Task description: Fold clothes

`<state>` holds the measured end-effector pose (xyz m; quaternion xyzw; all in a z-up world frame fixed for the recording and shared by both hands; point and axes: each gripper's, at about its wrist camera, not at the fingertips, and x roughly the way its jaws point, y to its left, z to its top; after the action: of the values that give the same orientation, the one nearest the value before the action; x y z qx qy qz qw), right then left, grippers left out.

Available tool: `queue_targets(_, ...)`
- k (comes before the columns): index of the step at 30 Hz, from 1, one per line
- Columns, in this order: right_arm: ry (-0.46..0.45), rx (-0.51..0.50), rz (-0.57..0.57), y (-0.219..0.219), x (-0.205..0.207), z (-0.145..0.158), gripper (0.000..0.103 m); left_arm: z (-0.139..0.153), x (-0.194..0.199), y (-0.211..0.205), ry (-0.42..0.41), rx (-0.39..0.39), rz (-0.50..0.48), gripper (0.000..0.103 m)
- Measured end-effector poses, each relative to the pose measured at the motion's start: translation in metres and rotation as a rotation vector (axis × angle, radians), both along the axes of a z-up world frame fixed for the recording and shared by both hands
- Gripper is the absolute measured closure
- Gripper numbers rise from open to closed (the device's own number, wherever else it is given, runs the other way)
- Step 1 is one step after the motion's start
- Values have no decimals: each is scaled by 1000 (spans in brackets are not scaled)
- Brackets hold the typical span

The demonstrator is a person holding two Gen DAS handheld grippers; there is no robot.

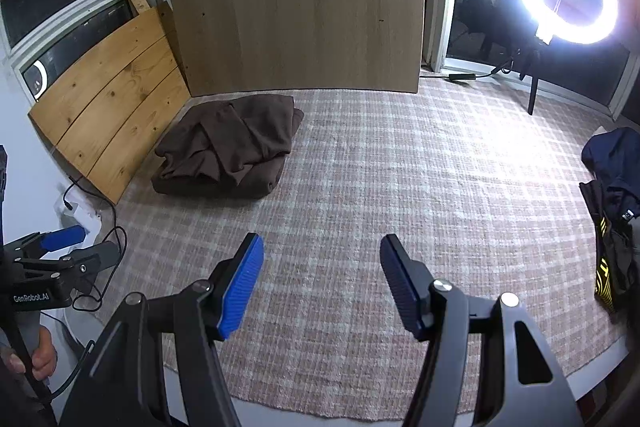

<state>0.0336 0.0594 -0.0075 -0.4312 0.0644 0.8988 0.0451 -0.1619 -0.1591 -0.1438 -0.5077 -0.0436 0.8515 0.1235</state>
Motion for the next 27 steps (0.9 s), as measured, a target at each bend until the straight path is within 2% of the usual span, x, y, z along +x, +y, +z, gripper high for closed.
queue_targets(11, -46, 2, -14, 17, -1, -11, 43, -5, -7, 20, 1, 2, -14, 1)
queue_targets(27, -36, 6, 3, 31, -4, -7, 43, -2, -15, 31, 0, -9, -5, 1)
